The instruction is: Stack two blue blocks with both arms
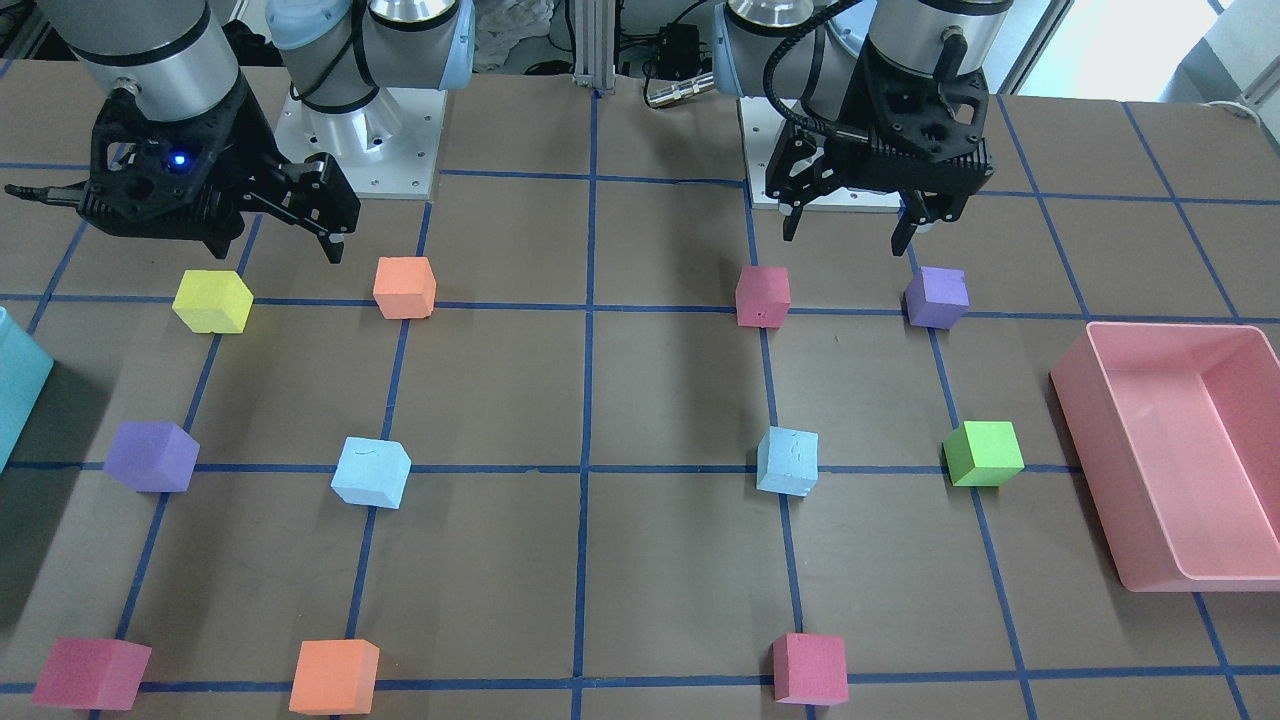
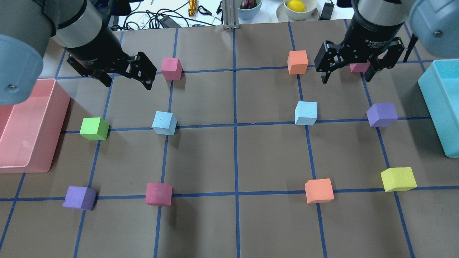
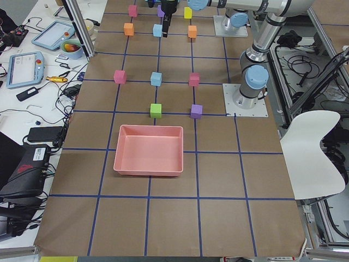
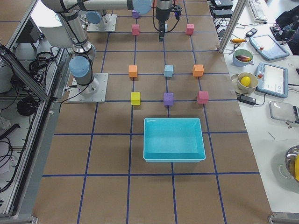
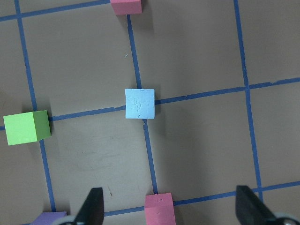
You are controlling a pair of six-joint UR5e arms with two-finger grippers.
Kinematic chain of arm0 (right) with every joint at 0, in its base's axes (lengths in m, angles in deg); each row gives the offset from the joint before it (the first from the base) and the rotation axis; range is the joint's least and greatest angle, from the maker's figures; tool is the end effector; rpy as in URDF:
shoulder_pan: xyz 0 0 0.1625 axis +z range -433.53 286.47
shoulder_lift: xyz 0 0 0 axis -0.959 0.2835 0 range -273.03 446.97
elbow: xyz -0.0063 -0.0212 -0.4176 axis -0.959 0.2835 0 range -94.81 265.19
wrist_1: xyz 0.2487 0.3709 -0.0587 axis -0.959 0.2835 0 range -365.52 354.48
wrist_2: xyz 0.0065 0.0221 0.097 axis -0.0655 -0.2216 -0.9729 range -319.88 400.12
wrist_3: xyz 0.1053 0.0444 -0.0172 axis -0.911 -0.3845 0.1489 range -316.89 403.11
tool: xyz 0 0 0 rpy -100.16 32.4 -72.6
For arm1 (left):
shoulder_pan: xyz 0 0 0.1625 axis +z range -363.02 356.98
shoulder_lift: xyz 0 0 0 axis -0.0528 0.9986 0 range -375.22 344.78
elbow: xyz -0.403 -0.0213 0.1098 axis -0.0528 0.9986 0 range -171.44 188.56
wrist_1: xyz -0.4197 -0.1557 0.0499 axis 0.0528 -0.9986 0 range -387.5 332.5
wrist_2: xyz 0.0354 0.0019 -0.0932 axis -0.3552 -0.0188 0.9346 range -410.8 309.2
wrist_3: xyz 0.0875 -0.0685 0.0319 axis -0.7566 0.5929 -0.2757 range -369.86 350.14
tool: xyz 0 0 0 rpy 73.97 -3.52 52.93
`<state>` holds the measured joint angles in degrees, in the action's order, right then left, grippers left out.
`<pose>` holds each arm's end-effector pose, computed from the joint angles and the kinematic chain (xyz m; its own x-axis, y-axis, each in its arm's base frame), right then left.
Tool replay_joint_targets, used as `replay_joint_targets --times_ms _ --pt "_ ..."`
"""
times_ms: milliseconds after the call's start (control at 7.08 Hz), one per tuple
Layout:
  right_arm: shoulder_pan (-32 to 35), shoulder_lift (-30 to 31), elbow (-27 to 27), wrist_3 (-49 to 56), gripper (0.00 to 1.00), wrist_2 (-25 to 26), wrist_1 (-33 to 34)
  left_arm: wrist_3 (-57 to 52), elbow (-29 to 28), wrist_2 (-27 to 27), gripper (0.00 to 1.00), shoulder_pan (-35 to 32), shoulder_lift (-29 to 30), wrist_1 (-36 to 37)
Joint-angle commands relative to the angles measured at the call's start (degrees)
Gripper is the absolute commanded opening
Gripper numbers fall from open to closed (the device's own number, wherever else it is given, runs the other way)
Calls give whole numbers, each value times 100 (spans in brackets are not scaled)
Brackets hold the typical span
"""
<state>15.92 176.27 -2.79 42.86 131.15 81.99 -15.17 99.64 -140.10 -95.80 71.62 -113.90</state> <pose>0.1261 -0.5337 0.4730 -0.9997 0.0135 0.0180 0.0139 0.9997 0.0204 -0.1596 -0.5104 0.4905 -0.9900 0.1413 0.0030 0.1403 0.9851 -0.0996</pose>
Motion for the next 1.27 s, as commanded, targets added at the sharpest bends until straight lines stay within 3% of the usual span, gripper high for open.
replay_joint_targets --times_ms 0,1130 --pt "-16 0 0 16 100 2 3 4 -2 0 100 -4 0 0" --pt "-16 0 0 51 100 -68 12 -84 111 -26 100 14 17 -52"
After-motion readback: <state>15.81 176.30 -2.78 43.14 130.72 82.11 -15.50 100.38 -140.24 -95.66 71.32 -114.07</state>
